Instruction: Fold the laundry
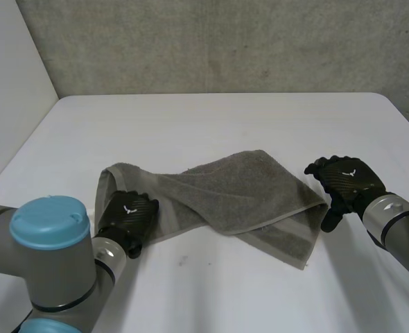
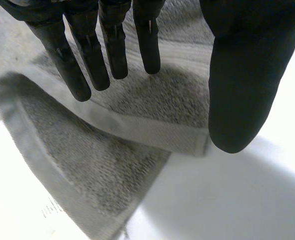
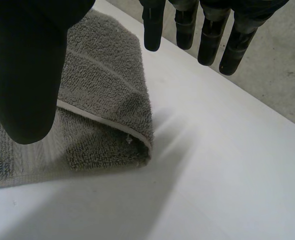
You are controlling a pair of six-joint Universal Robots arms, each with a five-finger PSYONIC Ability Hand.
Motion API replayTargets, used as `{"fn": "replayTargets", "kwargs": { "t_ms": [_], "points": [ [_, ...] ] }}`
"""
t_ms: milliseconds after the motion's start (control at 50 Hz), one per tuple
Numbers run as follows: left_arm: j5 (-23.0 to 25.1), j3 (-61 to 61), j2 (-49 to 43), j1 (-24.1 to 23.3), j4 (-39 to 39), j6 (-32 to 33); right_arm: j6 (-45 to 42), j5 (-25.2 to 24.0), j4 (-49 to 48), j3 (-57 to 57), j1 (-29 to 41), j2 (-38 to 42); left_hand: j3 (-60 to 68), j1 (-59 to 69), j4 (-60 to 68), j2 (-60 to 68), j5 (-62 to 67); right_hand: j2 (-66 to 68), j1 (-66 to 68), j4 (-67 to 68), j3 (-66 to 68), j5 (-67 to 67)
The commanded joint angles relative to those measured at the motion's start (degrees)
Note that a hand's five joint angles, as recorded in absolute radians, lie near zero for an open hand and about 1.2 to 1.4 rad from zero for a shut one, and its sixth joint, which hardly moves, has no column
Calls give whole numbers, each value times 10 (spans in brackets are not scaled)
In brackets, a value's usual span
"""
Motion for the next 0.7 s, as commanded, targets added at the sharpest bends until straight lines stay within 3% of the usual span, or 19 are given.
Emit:
{"fn": "replayTargets", "kwargs": {
  "t_ms": [20, 140, 400, 600, 680, 700],
  "points": [
    [5, 23, -37, 5, 3, 0, -2, 1, 0, 3, -1, 1, 42, 43, 41, 42, 41, -33, -21, -35, -22, -41],
    [7, 39, -50, 9, 5, 1, -3, 1, 0, 5, 0, 4, 59, 60, 58, 59, 58, -33, -21, -35, -22, -41],
    [8, 67, -71, 9, 10, 2, -4, 0, 0, 7, 0, 7, 243, 245, 243, 244, 243, -33, -21, -35, -22, -41],
    [9, 83, -92, 10, 16, 3, -4, -1, 0, 9, 0, 7, 259, 260, 258, 259, 258, -33, -21, -35, -22, -41],
    [8, 89, -96, 10, 16, 3, -5, -1, 0, 9, 0, 7, 378, 380, 377, 378, 377, -33, -21, -35, -22, -41],
    [8, 93, -95, 10, 16, 2, -5, -1, 0, 9, 0, 7, 463, 465, 462, 463, 462, -33, -21, -35, -22, -41]
  ]
}}
